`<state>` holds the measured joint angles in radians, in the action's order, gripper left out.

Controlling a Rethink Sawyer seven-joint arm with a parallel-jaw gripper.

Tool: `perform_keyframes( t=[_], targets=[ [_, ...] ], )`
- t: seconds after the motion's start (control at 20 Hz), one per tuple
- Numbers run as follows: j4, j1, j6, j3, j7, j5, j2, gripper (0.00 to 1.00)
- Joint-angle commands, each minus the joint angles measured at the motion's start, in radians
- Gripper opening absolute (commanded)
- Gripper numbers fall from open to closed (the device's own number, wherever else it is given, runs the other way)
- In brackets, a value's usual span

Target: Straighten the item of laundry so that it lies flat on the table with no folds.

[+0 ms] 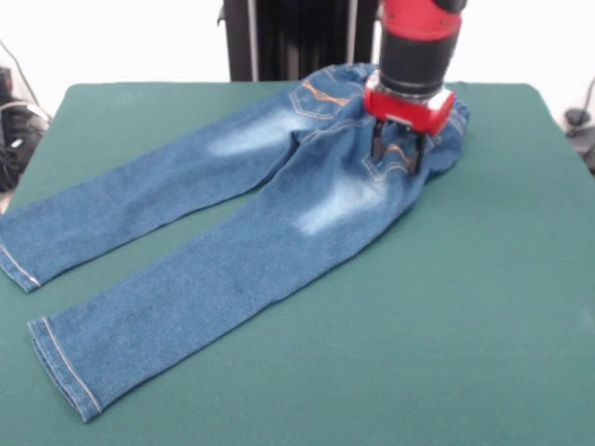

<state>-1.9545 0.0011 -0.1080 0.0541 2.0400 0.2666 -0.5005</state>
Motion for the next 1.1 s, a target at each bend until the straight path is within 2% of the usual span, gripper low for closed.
perform_keyframes(
  t=[0.05, 0.4, 0.95, 1.1],
  targets=[
    [-0.076, 0.071, -0.105, -0.065, 0.195, 0.028, -0.131, 1.0],
    [-0.101, 0.092, -0.115, -0.038, 0.193, 0.032, -0.165, 1.0],
    [-0.057, 0.089, 0.013, -0.066, 0.198, 0.031, -0.029, 1.0],
    [-0.044, 0.059, 0.046, -0.082, 0.18, 0.012, 0.011, 1.0]
  ],
)
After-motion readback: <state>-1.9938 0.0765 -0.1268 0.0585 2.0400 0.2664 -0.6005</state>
